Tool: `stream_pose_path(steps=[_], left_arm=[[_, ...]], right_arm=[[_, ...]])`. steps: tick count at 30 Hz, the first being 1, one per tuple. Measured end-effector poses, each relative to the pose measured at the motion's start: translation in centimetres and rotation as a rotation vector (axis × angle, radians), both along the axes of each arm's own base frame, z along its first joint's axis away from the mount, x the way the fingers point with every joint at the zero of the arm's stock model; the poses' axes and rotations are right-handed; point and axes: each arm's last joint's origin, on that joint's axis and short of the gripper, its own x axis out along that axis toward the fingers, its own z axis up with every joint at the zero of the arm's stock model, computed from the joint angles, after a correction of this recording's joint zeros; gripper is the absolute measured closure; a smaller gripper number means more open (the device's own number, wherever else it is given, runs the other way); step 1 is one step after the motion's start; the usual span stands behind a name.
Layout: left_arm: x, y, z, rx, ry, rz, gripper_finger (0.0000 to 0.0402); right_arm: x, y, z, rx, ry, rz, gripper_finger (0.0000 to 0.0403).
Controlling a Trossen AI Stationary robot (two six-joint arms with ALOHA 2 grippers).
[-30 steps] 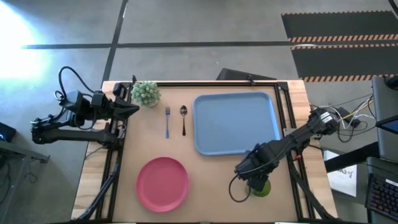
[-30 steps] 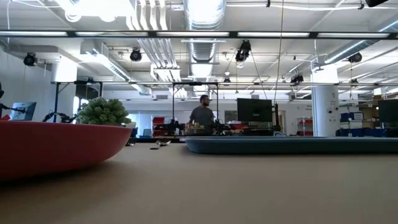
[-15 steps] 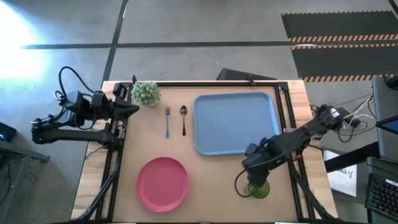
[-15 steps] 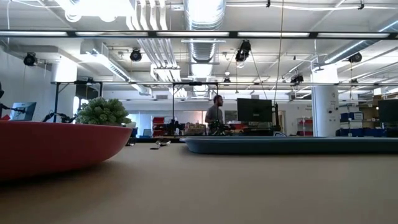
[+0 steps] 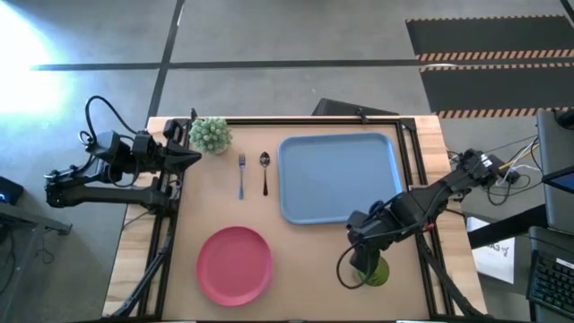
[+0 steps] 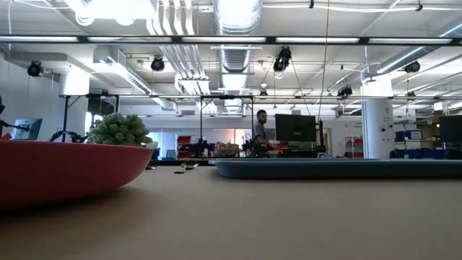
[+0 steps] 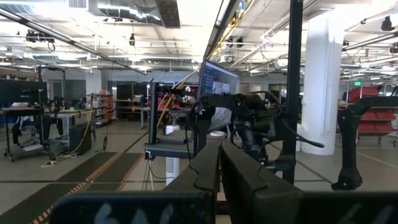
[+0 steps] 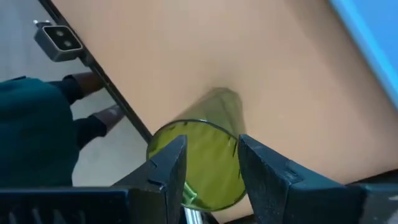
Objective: Pick and place plate/cup/fork/spoon on tray
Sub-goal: Put the green cup on the blue tray
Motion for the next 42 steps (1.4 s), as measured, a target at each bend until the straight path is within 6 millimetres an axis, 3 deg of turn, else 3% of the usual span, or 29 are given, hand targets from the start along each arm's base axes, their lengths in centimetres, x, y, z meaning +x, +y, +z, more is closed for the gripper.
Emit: stream_pose_path(steps=[20, 36, 39, 42], left_arm=[[0.0, 0.0, -0.1, 0.001, 0.004, 0.000, 0.0401], [0.3, 0.0, -0.1, 0.000, 0.013, 0.000, 0.0401], [0.3, 0.0, -0.2, 0.000, 0.013, 0.000, 0.0401], [0.4, 0.0, -0.2, 0.000, 0.016, 0.000, 0.0401]], right_arm=[[-0.6, 0.2, -4.1, 0.002, 0.175, 0.046, 0.0268], [-0.7, 0.1, -8.5, -0.009, 0.170, 0.104, 0.0270], [-0.9, 0.0, -8.9, -0.015, 0.179, 0.113, 0.0291], [-0.9, 0.0, -8.9, -0.021, 0.175, 0.114, 0.0340]])
